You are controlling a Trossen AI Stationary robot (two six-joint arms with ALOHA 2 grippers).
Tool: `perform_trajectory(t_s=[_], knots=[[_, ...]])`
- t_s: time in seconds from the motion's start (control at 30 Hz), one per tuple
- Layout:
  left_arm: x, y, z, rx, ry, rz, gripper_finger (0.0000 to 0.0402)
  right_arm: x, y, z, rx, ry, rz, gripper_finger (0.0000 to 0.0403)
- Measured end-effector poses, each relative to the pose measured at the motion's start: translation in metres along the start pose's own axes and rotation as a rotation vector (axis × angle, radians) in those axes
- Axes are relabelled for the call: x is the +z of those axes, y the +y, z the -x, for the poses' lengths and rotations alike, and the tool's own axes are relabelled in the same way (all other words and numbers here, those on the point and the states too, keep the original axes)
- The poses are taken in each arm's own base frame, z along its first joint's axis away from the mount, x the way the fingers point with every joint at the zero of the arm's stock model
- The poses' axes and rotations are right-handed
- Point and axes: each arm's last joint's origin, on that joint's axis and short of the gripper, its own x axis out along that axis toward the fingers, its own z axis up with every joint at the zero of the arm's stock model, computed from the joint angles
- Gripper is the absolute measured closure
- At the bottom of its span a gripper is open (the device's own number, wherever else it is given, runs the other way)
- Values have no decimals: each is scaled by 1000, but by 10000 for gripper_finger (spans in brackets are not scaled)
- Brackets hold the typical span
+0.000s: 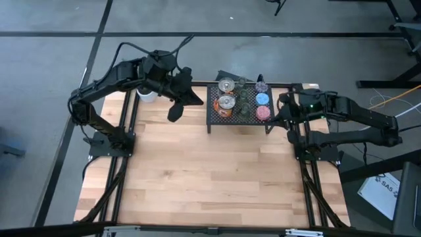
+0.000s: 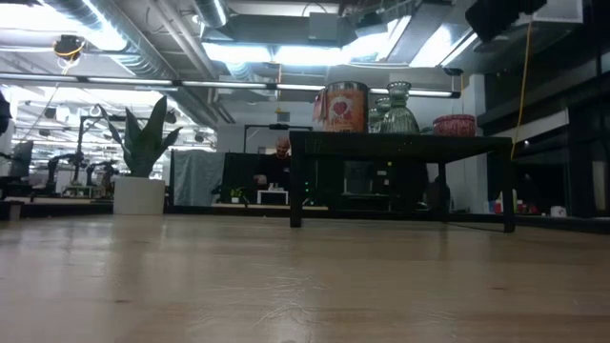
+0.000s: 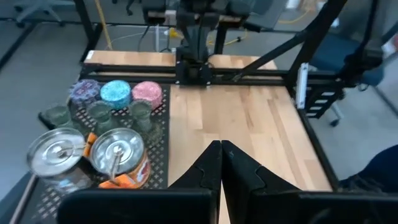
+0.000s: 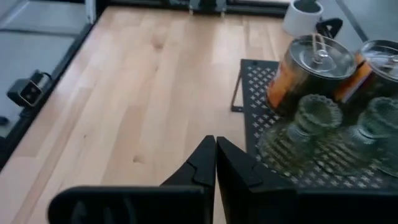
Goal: Pick & Place candle stick holders
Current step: Return to Home Position
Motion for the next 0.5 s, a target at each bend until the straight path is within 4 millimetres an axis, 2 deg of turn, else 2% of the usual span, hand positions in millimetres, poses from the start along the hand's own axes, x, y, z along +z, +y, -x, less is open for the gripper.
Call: perform_trajectory(t_s=[0.2,0.3,0.4,0.5], knots=[[1,10,3,6,-26,19,400,-25,0,-5,-10,-77,-6,388],[1,15,5,32,-28,69,400,-40,-3,-10,-118,-107,-31,388],[1,18,6,41,-29,104,400,-52,-6,-14,-211,-189,-64,388],[0,20,6,50,-30,117,400,-57,-8,-18,-259,-343,-100,388]])
